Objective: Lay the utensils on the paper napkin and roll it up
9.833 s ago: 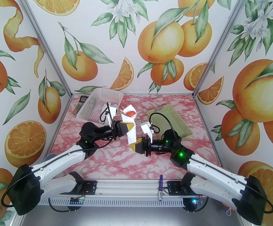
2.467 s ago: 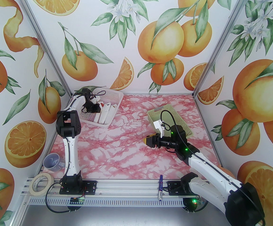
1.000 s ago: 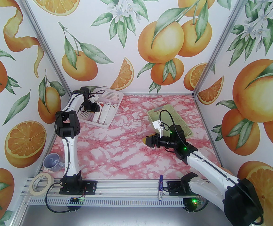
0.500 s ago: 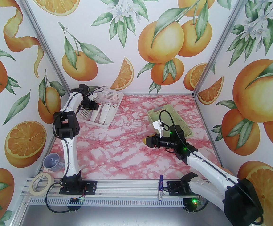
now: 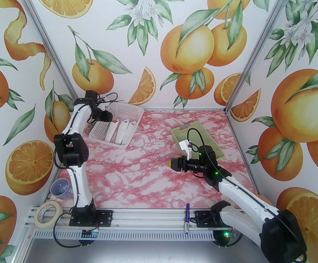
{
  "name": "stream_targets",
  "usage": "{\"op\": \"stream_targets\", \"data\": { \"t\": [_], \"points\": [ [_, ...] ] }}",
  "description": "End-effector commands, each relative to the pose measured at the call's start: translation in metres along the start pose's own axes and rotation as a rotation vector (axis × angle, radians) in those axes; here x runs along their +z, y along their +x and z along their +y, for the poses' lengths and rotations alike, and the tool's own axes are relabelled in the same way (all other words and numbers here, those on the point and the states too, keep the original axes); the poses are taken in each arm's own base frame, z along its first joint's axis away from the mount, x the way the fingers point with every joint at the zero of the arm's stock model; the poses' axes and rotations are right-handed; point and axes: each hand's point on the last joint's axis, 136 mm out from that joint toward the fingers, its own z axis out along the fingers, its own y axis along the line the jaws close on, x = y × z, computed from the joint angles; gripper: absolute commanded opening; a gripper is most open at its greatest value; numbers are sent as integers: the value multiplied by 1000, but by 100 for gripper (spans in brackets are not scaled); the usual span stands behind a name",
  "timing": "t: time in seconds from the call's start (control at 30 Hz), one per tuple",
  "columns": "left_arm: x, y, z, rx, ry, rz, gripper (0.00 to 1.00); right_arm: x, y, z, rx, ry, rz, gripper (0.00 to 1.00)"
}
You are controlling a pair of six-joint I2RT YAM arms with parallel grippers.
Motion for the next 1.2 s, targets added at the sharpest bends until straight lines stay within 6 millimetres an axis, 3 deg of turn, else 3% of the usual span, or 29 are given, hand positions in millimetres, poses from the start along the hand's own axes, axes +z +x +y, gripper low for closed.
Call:
{"op": "stream_targets", "data": {
  "t": [0.0, 0.2, 0.43, 0.67, 0.8, 1.17],
  "points": [
    [-51, -22, -17, 16, -7, -157, 46, -10, -19, 4, -40, 34, -52, 56],
    [-110, -17, -30, -8, -47, -352, 56, -24, -27, 2, -47, 82, -79, 59],
    [-159, 19, -39, -59, -84, -491, 66, -42, -38, 4, -68, 153, -117, 67],
    [-202, 52, -48, -167, -65, -639, 91, -58, -50, 3, -66, 222, -178, 77],
    [-215, 69, -54, -248, -42, -690, 99, -67, -53, 1, -54, 268, -205, 83],
    [-223, 120, -74, -286, 26, -755, 100, -99, -65, 2, -68, 406, -300, 100]
  ]
}}
